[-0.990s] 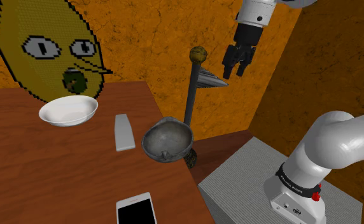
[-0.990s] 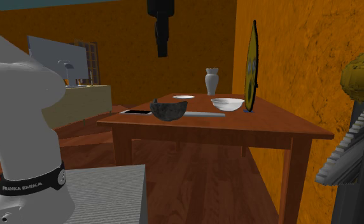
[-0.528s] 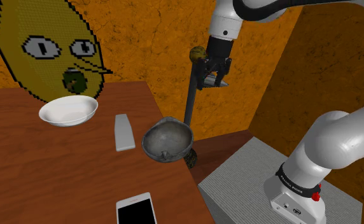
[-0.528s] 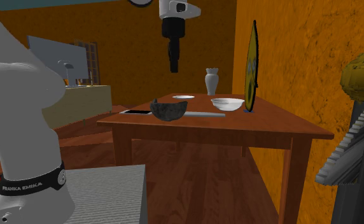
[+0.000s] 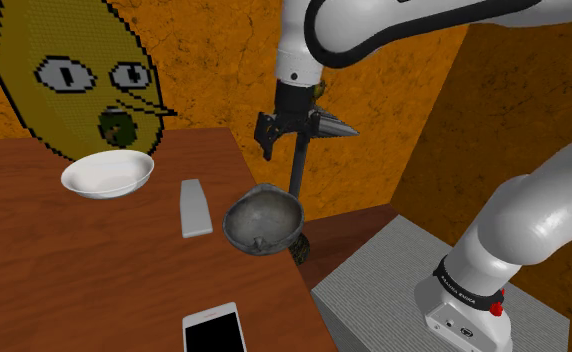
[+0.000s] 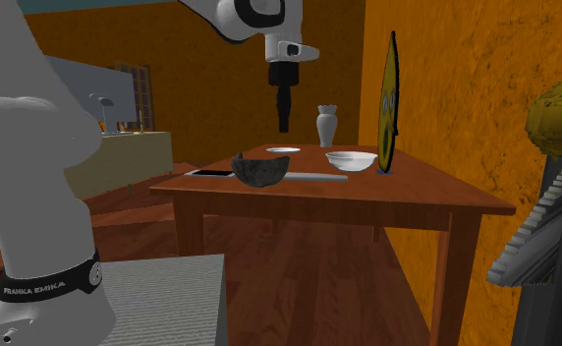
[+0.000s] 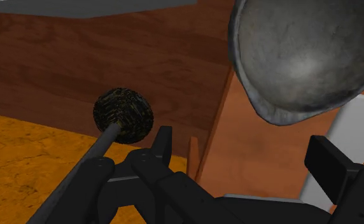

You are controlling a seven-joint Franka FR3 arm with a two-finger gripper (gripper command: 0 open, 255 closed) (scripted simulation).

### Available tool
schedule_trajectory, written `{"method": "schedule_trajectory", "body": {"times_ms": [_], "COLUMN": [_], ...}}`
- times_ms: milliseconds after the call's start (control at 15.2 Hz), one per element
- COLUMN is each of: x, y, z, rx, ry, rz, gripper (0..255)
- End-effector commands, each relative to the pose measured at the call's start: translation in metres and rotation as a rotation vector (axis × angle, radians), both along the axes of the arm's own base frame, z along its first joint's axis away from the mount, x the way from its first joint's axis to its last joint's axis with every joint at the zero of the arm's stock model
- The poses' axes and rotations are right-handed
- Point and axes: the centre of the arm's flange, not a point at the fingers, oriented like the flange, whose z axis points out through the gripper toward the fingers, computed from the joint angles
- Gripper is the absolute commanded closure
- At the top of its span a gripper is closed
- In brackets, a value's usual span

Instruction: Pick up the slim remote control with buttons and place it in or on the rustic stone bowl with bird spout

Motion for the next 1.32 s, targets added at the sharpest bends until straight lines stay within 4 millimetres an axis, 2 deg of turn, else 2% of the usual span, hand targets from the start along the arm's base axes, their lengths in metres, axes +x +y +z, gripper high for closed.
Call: {"method": "schedule_trajectory", "body": {"times_ms": [0,1056,1122,1254], "x": [0.014,0.136,0.144,0.144], "y": [0.02,0.166,0.174,0.174], "z": [-0.013,-0.115,-0.122,-0.132], "rx": [-0.003,-0.045,-0.047,-0.047], "ry": [0.002,0.018,0.019,0.019], "rz": [-0.023,-0.191,-0.202,-0.202], "gripper": [0,0,0,0]}}
